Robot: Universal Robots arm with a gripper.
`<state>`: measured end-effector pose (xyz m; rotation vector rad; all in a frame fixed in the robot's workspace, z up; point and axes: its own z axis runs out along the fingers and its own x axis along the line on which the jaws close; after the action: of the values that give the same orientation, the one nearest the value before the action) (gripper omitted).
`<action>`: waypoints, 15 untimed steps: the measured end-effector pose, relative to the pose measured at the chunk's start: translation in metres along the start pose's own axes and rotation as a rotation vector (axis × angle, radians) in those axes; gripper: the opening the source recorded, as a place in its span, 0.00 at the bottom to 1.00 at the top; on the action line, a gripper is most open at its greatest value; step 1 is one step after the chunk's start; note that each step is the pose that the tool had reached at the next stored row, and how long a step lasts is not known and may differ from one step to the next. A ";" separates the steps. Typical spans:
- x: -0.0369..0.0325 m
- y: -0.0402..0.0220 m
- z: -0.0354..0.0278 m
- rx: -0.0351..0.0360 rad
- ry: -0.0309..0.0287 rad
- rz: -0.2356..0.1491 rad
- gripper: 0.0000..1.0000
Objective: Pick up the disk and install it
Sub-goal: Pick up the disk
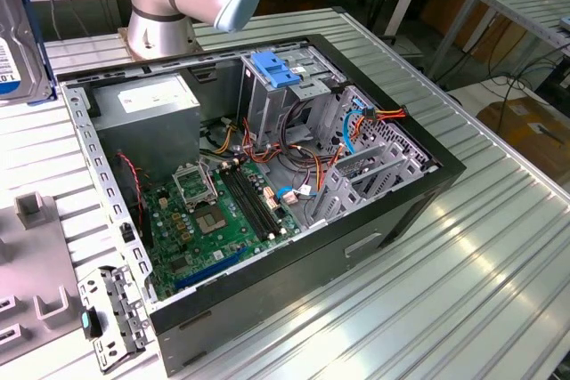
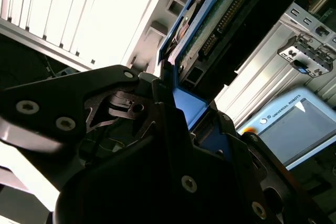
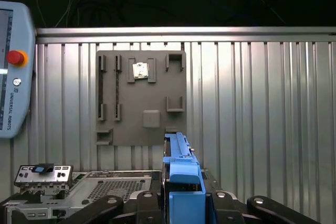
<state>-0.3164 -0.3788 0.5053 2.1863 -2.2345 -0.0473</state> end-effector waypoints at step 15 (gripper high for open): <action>-0.0003 -0.0343 -0.0011 -0.0072 0.0001 0.000 0.37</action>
<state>-0.2821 -0.3793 0.5053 2.1825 -2.2309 -0.0551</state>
